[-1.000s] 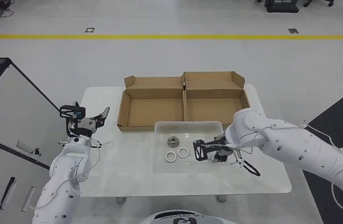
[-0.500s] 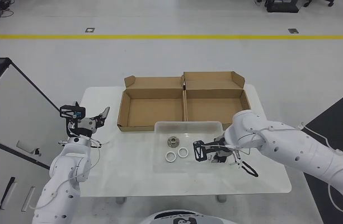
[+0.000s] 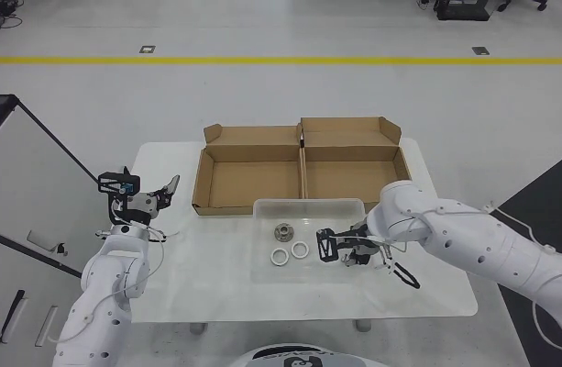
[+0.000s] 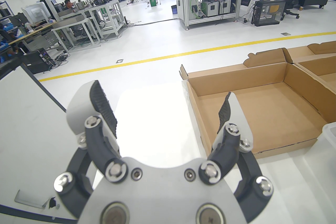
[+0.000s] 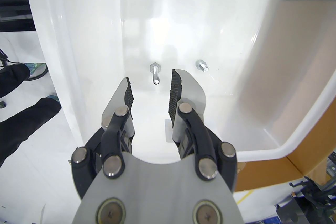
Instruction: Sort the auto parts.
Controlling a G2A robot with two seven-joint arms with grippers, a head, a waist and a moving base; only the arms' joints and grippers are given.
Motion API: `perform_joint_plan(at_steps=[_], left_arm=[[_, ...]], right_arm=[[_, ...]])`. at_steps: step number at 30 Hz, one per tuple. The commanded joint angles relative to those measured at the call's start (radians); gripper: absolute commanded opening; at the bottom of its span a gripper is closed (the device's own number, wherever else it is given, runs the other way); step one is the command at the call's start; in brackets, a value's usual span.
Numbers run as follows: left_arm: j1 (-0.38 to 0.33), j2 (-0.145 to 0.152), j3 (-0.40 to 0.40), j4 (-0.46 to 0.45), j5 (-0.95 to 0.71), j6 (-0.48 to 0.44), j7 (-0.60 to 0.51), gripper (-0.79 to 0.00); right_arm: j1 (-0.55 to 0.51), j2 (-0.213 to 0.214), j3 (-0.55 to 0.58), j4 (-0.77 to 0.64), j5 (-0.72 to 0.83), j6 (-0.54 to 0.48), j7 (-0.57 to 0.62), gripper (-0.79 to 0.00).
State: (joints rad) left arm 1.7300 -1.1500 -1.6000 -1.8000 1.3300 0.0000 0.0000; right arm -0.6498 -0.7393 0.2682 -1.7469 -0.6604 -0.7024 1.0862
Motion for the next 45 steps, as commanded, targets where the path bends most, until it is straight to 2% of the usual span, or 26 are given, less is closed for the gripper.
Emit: perform_joint_plan(at_steps=[1, 11, 17, 26, 35, 39, 42, 43, 45], left_arm=[[0.000, 0.000, 0.000, 0.000, 0.000, 0.000, 0.000, 0.000], [0.000, 0.000, 0.000, 0.000, 0.000, 0.000, 0.000, 0.000], [0.000, 0.000, 0.000, 0.000, 0.000, 0.000, 0.000, 0.000], [0.000, 0.000, 0.000, 0.000, 0.000, 0.000, 0.000, 0.000], [0.000, 0.000, 0.000, 0.000, 0.000, 0.000, 0.000, 0.000], [0.000, 0.000, 0.000, 0.000, 0.000, 0.000, 0.000, 0.000], [0.000, 0.000, 0.000, 0.000, 0.000, 0.000, 0.000, 0.000], [0.000, 0.000, 0.000, 0.000, 0.000, 0.000, 0.000, 0.000], [0.000, 0.000, 0.000, 0.000, 0.000, 0.000, 0.000, 0.000]], right_arm=[[-0.004, -0.002, 0.002, 0.004, -0.004, 0.001, -0.002, -0.446], [-0.025, -0.008, 0.013, 0.012, -0.016, 0.005, -0.007, -0.459], [-0.039, -0.013, 0.020, 0.016, -0.025, 0.013, -0.014, -0.502], [-0.051, -0.021, 0.028, 0.027, -0.037, 0.006, -0.007, -0.526], [-0.065, -0.027, 0.037, 0.037, -0.050, 0.006, -0.010, -0.526], [-0.070, -0.030, 0.041, 0.041, -0.056, 0.007, -0.012, -0.557], [-0.074, -0.033, 0.045, 0.043, -0.059, 0.006, -0.011, -0.610], [-0.075, -0.034, 0.046, 0.043, -0.060, 0.006, -0.011, -0.646], [-0.077, -0.035, 0.048, 0.045, -0.061, 0.005, -0.010, -0.776]])
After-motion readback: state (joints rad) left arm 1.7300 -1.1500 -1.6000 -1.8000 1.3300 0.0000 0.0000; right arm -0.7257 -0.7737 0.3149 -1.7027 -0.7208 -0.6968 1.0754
